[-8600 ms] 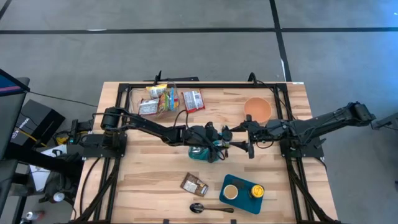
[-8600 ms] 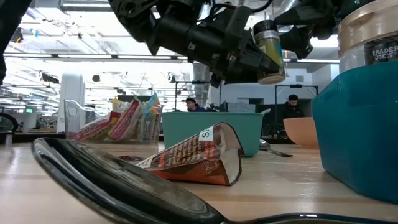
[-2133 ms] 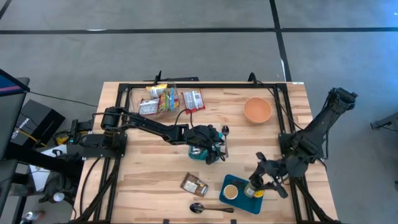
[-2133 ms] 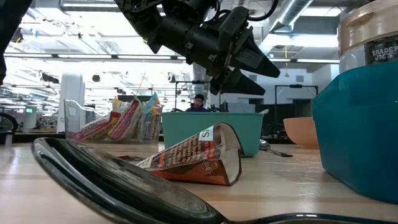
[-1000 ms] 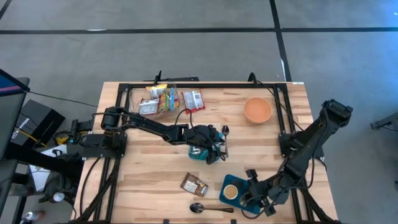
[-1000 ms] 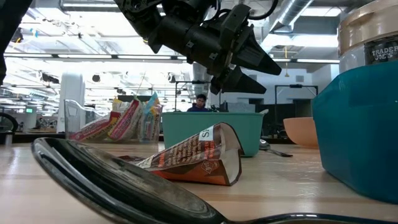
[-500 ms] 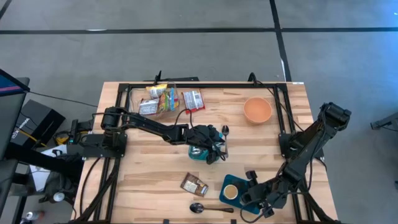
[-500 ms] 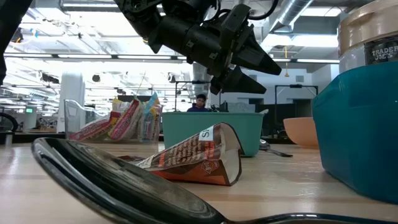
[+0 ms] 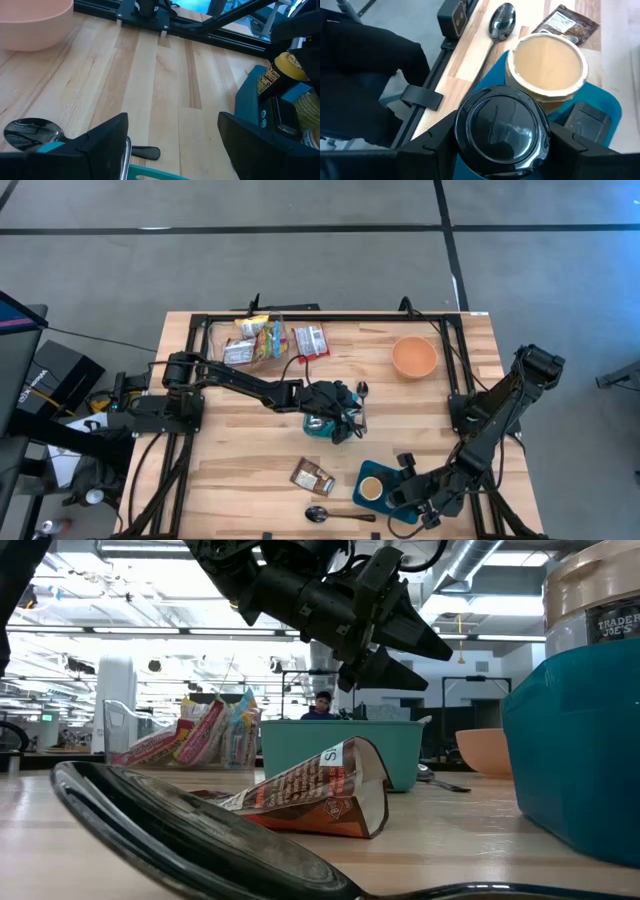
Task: Pick & Place Food Item
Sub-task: Put the green seasoning bottle into the blue bin
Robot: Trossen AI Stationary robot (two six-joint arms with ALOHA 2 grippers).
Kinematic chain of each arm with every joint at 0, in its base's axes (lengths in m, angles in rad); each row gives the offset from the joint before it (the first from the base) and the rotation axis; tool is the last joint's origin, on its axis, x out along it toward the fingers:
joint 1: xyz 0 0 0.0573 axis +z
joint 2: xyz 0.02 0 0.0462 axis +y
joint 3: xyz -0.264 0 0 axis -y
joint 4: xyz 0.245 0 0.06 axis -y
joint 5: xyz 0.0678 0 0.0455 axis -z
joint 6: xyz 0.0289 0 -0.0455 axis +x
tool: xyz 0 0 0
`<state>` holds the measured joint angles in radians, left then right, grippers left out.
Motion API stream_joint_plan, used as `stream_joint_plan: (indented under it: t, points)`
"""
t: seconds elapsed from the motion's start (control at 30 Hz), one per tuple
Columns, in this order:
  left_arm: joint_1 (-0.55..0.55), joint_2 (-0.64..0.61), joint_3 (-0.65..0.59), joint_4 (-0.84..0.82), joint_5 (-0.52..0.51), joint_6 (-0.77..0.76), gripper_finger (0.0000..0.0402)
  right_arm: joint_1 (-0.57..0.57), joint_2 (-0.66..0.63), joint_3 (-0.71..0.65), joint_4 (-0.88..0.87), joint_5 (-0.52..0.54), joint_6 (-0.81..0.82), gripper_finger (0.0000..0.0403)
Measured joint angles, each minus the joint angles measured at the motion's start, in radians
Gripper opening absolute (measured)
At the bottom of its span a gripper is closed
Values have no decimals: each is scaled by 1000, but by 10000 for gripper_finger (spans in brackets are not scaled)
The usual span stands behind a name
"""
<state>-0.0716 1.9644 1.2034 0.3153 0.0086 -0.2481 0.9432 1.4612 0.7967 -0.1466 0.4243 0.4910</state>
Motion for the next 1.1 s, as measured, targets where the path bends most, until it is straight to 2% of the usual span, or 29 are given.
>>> stream_joint_plan:
  t: [0.83,1.1]
  points:
    - [0,0,0,0,0,0,302,-1,59,0,8,23,16,202]
    - [0,0,0,0,0,0,302,-2,59,0,12,22,18,224]
